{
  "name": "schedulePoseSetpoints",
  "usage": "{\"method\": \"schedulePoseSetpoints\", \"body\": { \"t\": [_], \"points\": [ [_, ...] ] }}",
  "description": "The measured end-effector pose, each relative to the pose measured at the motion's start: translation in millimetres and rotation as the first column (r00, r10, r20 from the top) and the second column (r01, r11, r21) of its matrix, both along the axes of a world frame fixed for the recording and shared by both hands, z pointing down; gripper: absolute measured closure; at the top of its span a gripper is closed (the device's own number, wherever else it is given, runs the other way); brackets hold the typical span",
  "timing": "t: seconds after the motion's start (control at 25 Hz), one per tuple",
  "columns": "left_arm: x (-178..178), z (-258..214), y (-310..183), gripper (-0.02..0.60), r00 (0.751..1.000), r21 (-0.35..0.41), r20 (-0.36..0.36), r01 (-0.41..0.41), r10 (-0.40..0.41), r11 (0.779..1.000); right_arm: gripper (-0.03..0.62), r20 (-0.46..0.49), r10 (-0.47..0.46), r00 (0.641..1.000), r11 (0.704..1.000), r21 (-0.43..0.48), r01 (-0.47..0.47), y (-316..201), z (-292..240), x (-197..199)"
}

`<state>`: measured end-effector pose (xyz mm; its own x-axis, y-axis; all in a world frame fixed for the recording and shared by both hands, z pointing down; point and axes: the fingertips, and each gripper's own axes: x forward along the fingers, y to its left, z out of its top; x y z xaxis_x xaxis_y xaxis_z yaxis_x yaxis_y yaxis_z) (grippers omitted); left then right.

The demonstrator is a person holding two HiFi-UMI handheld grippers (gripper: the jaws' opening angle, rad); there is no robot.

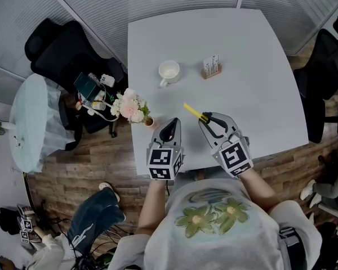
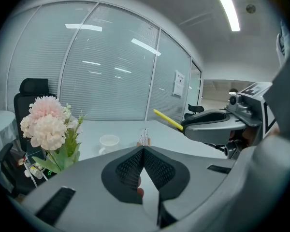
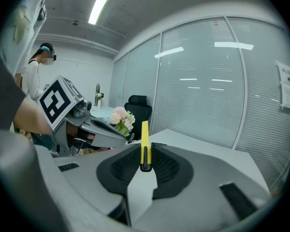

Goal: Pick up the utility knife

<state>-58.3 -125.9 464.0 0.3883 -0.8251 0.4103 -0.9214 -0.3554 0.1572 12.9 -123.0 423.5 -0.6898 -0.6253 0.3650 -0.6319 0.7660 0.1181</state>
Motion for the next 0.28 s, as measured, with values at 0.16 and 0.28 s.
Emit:
{"method": "schedulePoseSetpoints", "body": {
  "t": [0.16,0.28],
  "points": [
    [-0.1,0.7,2.1,0.581,1.0,0.0,0.001,0.002,-0.002,1.0,0.528,0.003,-0.006,1.0,1.0,-0.004,0.006,2.1,1.4,-1.2],
    [-0.4,1.5,3.1,0.581,1.0,0.0,0.001,0.005,-0.005,1.0,0.528,0.005,-0.009,1.0,1.0,-0.006,0.009,3.3,1.9,-2.0]
  ]
}}
